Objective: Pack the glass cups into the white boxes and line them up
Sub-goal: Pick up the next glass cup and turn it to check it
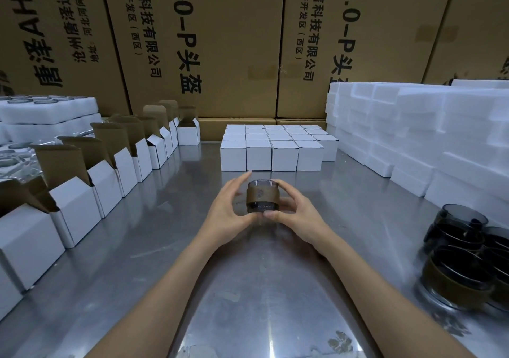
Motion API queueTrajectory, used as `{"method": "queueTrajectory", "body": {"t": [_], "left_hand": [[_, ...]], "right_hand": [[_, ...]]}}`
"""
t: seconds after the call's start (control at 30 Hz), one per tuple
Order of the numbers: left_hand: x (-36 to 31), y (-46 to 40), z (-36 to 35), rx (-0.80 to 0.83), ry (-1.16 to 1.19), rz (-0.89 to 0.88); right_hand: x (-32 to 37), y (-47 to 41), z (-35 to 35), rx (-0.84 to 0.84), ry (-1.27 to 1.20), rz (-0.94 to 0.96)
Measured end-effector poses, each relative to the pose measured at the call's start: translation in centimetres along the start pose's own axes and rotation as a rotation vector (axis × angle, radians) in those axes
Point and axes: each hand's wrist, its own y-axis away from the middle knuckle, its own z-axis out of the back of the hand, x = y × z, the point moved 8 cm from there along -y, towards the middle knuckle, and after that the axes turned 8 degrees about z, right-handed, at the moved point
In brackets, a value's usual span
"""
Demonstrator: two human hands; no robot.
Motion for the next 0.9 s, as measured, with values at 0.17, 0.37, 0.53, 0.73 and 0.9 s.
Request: {"method": "queueTrajectory", "body": {"t": [0.17,0.37,0.53,0.73,0.9], "left_hand": [[-0.6,0.2,0.4,-0.066,-0.030,-0.049],[0.7,-0.1,-0.1,0.007,0.085,0.040],[-1.2,0.3,0.1,-0.063,-0.128,-0.119],[-0.2,0.2,0.1,-0.045,-0.040,-0.025],[-0.3,0.2,-0.3,-0.010,-0.012,-0.022]], "right_hand": [[-0.1,0.0,0.2,0.012,0.101,0.007],[0.6,-0.1,0.6,-0.040,0.058,0.046],[1.7,0.0,0.7,-0.085,0.193,0.103],[1.5,0.0,0.1,-0.025,0.159,0.081],[1.7,-0.1,0.7,-0.096,0.212,0.111]]}}
